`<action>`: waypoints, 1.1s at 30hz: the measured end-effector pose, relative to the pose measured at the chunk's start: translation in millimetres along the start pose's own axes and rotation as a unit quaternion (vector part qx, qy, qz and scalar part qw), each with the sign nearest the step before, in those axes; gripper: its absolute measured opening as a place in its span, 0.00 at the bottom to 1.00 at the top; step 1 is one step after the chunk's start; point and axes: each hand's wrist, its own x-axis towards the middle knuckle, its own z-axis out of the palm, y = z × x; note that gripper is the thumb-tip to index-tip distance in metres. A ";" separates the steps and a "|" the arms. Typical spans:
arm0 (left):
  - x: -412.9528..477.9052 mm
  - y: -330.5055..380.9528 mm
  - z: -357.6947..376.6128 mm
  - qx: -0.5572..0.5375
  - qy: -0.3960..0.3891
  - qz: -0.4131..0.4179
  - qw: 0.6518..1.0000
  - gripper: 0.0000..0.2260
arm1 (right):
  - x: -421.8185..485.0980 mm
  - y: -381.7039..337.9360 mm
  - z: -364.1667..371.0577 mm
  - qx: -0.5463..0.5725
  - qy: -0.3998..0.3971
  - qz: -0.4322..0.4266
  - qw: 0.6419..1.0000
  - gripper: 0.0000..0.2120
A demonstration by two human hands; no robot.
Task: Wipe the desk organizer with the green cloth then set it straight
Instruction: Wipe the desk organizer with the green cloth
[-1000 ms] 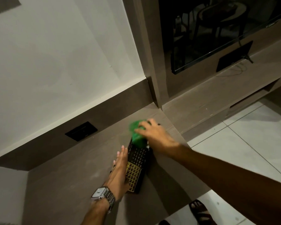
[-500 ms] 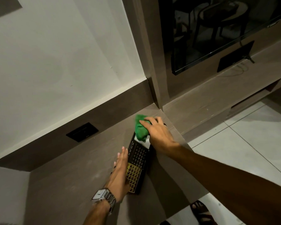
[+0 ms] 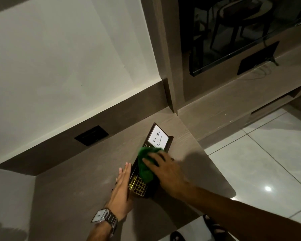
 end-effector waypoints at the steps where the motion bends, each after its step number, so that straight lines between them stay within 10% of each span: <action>1: -0.2 -0.9 0.6 0.008 -0.004 0.002 1.000 0.47 | -6.7 -7.0 6.3 0.006 -0.019 -0.062 0.998 0.41; 4: 0.6 -3.5 -0.7 0.035 -0.004 0.006 0.999 0.50 | -18.1 -12.7 15.5 -0.018 -0.061 -0.173 0.983 0.40; 10: 2.3 -6.5 -7.0 0.033 -0.012 0.012 0.999 0.45 | -1.2 -4.8 9.4 0.015 0.013 0.076 0.997 0.41; 15: 3.7 -0.5 -7.6 0.014 -0.022 0.003 1.000 0.42 | -22.2 -27.8 22.8 0.008 -0.049 -0.176 0.983 0.37; 21: -1.3 14.1 -10.0 -0.011 -0.012 -0.010 1.000 0.39 | -0.8 -4.1 3.7 0.010 -0.010 0.027 1.000 0.35; 26: -6.2 17.9 -13.2 -0.018 -0.015 -0.012 1.000 0.43 | -8.6 -31.2 8.6 0.026 -0.068 -0.194 0.978 0.36; 33: -4.3 13.8 -10.5 0.002 0.002 -0.037 0.999 0.43 | 14.1 -3.4 -13.7 -0.046 -0.017 -0.026 0.998 0.38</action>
